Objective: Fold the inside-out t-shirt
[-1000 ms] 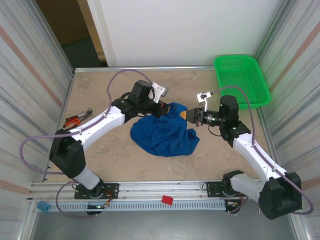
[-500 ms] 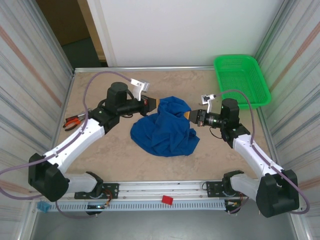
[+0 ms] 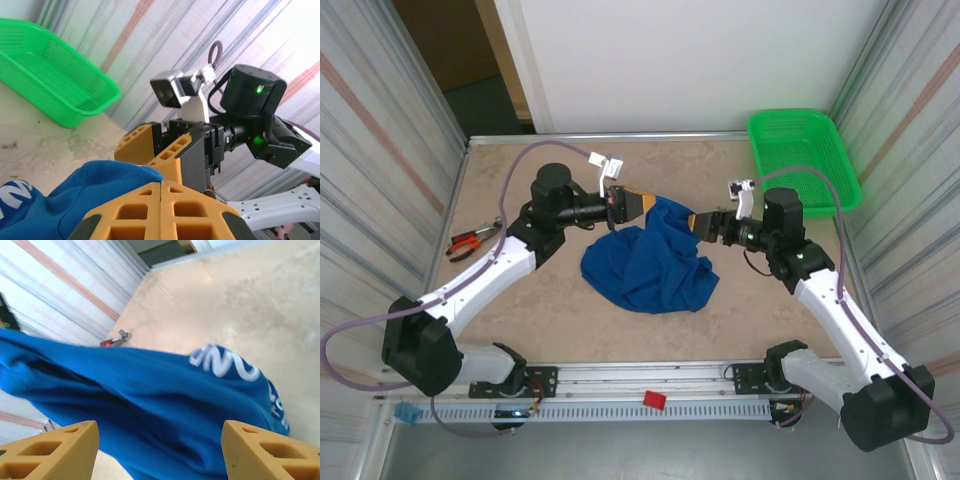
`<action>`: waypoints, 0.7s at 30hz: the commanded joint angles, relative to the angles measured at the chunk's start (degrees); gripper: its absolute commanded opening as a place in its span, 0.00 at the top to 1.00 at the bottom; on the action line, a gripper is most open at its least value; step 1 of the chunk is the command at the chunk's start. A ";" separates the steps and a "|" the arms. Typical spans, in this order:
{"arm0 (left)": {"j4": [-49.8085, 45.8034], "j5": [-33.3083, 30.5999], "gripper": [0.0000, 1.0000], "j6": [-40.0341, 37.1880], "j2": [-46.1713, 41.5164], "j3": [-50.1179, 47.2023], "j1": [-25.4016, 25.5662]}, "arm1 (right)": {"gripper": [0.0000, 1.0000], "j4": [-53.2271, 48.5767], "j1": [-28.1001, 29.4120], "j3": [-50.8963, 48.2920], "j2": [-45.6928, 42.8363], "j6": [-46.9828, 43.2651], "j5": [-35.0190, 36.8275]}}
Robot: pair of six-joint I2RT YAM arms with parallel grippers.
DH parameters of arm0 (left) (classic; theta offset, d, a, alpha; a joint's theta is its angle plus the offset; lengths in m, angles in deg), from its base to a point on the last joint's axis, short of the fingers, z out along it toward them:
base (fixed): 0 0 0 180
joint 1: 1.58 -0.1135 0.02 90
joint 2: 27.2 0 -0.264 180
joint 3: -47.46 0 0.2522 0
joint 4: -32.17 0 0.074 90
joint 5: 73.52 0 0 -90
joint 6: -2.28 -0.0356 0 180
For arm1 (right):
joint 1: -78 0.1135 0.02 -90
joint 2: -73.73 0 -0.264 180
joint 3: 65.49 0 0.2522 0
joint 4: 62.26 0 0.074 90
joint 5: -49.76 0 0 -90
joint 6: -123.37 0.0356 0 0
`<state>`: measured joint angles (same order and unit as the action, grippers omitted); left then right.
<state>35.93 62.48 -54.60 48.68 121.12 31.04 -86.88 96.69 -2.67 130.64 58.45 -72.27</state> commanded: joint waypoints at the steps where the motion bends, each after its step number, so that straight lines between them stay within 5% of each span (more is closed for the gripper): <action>1: 4.47 3.97 1.00 2.20 -0.07 2.83 0.42 | 0.35 -3.78 2.72 3.88 3.59 -6.24 2.85; 8: 3.23 3.25 1.00 2.67 -0.50 3.70 1.00 | 0.37 -1.16 7.10 9.79 15.30 -8.91 -0.66; 9: 3.14 2.29 1.00 2.71 -0.85 3.42 0.95 | 0.47 -1.19 7.31 10.38 16.63 -9.45 -1.99; 11: 2.27 0.60 1.00 2.50 -1.46 2.87 0.39 | 0.93 -1.88 6.45 10.86 17.62 -10.20 -5.03; 12: 0.27 -0.60 1.00 1.79 -1.87 2.71 -0.23 | 1.00 -2.44 5.23 10.82 17.03 -10.25 -6.97; 17: -5.61 -7.41 1.00 -0.96 -3.71 -1.87 -4.98 | 1.00 0.38 -2.93 7.83 9.13 -6.55 -22.64; 21: -0.32 -8.73 1.00 2.21 -1.81 -7.93 -8.93 | 1.00 6.52 -5.13 6.49 5.33 -0.56 -35.92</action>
<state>33.72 56.93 -53.29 46.43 116.51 24.26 -85.65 91.95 4.65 138.77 53.20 -93.86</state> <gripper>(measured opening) 0.047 0.048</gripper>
